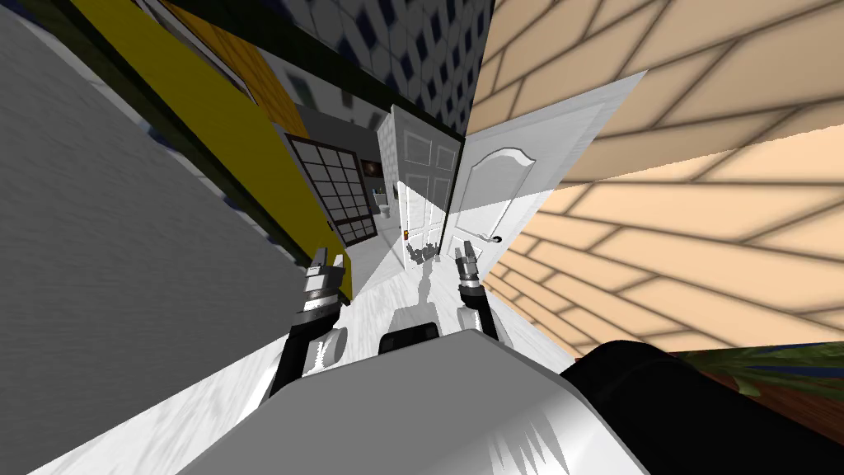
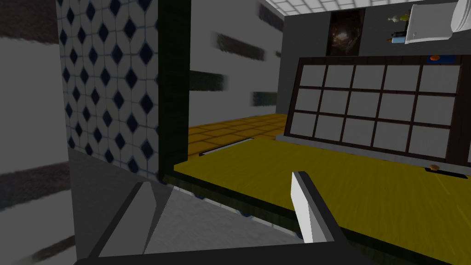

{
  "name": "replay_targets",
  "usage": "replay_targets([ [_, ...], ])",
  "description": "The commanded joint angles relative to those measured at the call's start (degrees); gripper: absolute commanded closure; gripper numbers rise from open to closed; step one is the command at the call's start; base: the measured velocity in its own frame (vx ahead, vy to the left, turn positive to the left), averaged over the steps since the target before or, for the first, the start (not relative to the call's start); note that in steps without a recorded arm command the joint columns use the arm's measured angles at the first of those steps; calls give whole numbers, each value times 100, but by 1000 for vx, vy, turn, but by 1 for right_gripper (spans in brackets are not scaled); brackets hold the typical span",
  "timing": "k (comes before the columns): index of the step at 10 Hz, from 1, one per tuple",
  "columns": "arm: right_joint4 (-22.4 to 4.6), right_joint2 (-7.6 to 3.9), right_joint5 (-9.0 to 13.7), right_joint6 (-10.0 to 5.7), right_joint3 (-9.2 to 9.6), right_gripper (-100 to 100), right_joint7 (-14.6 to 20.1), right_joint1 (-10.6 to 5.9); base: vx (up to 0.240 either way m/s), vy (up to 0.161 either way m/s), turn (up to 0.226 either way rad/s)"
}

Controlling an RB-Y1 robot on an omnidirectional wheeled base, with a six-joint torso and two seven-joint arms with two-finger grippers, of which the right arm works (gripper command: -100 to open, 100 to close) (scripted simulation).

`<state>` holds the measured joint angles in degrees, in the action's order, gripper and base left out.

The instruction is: Push the door open

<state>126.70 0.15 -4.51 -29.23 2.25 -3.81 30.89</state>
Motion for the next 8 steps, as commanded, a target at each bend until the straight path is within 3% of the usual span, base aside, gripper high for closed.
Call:
replay_targets([
  [1, -164, -46, -30, -33, 35, -100, 36, -48, 198, -29, -10],
  [4, -457, -116, -82, -93, 97, -100, 101, -133, 162, 4, 9],
  [8, -1059, -228, -191, -214, 224, -100, 233, -309, 150, -9, 5],
])
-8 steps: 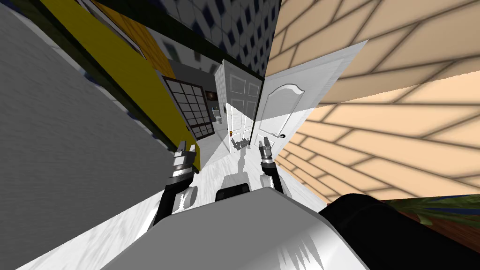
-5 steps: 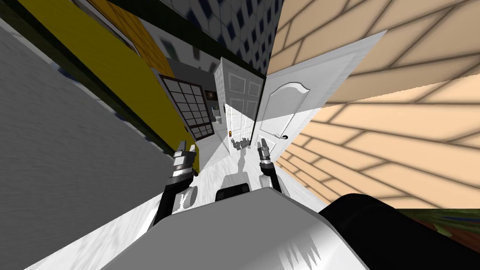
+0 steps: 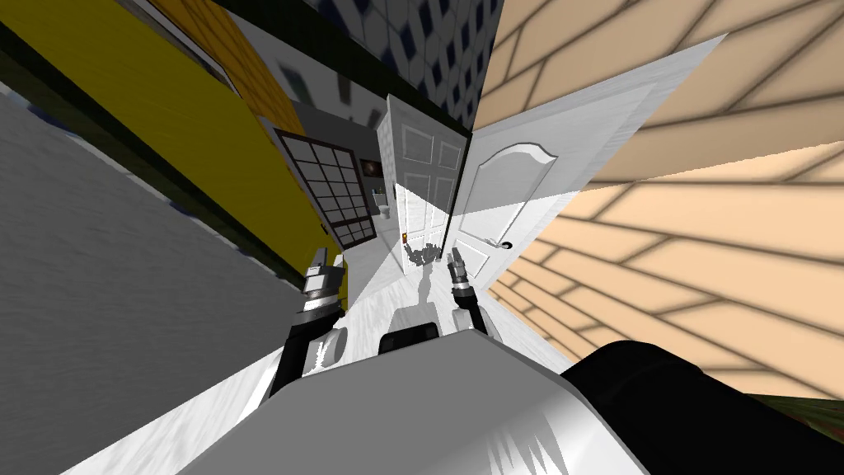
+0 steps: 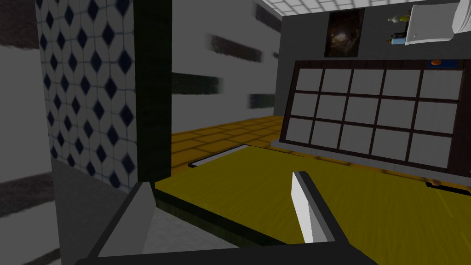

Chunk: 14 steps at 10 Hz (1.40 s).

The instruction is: Push the door open

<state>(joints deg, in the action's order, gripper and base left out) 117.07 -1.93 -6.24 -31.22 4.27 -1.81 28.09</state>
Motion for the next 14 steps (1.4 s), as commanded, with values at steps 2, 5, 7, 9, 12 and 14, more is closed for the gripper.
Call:
replay_targets([
  [2, -304, -51, -56, -57, 65, -100, 79, -89, 124, -5, 3],
  [5, -636, -96, -116, -124, 136, -100, 152, -186, 92, -1, 4],
  [7, -875, -121, -159, -172, 186, -100, 204, -256, 100, -15, 5],
  [9, -1120, -145, -203, -222, 238, -100, 258, -327, 105, -1, 4],
  [12, -1502, -175, -272, -299, 319, -100, 342, -438, 101, -9, 5],
  [14, -1762, -192, -319, -352, 374, -100, 400, -514, 93, 2, 4],
])
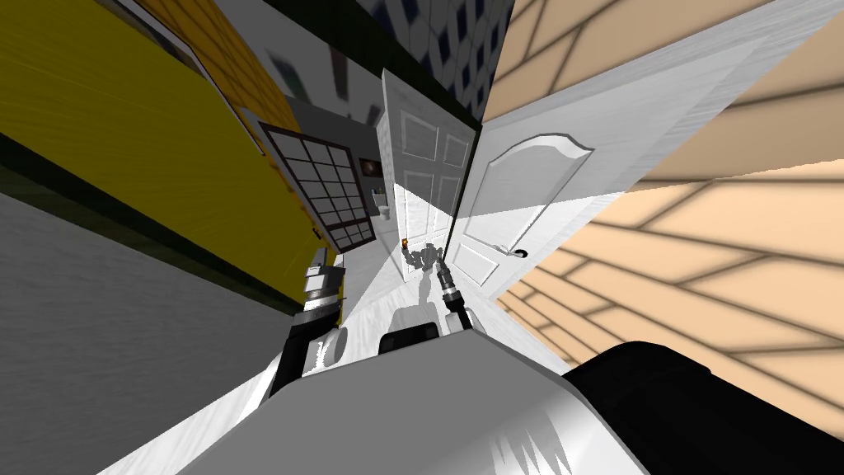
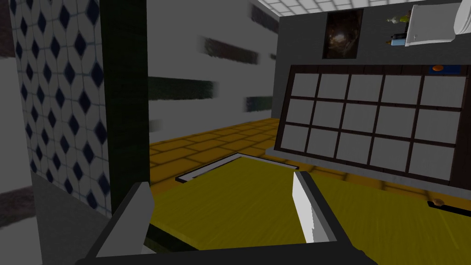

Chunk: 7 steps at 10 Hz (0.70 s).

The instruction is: Push the door open

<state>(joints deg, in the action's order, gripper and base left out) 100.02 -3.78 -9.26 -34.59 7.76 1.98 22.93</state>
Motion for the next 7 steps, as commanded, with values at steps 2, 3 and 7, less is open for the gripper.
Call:
replay_targets([
  [2, -322, -19, -65, -69, 81, -100, 79, -76, 102, 2, 3],
  [3, -456, -24, -89, -96, 109, -100, 109, -115, 100, -11, 4],
  [7, -992, -35, -186, -205, 223, -100, 227, -271, 101, -21, 5],
])
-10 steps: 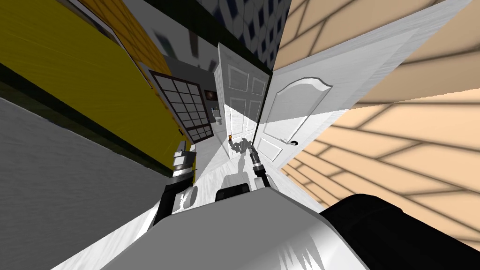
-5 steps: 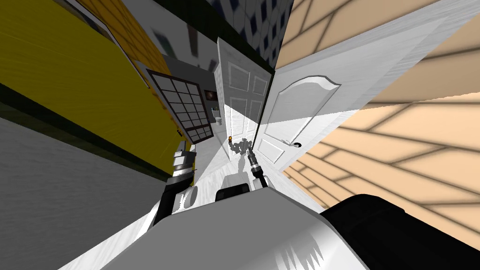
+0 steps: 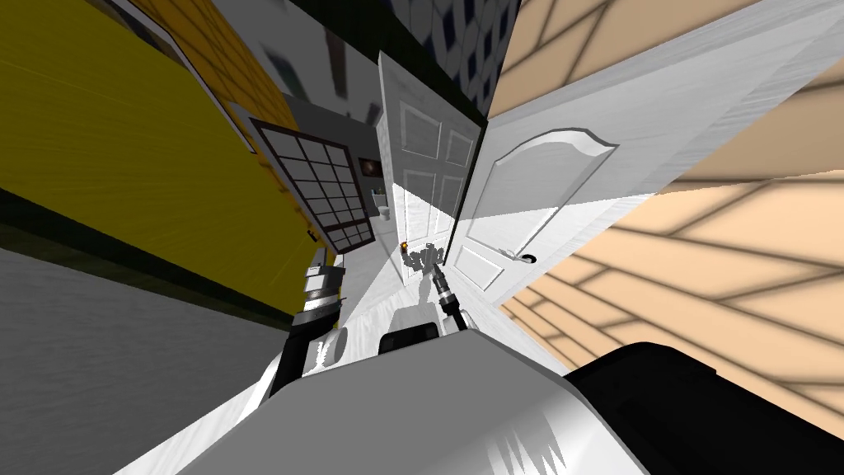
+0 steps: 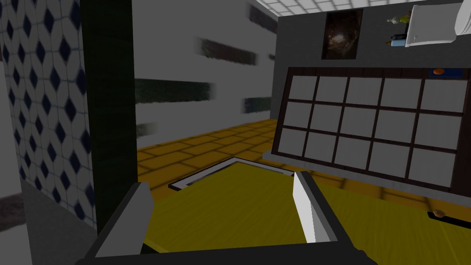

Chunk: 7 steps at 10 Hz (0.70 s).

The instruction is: Push the door open

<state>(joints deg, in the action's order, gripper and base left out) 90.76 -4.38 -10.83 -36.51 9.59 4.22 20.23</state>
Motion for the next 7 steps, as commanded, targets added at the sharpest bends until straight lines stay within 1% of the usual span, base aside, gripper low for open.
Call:
replay_targets([
  [1, -200, 25, -53, -40, 68, -100, 32, -40, 97, -13, 5],
  [6, -858, 34, -172, -173, 207, -100, 176, -232, 98, -1, 4],
  [7, -1113, 43, -218, -225, 261, -100, 233, -306, 126, -11, 7],
])
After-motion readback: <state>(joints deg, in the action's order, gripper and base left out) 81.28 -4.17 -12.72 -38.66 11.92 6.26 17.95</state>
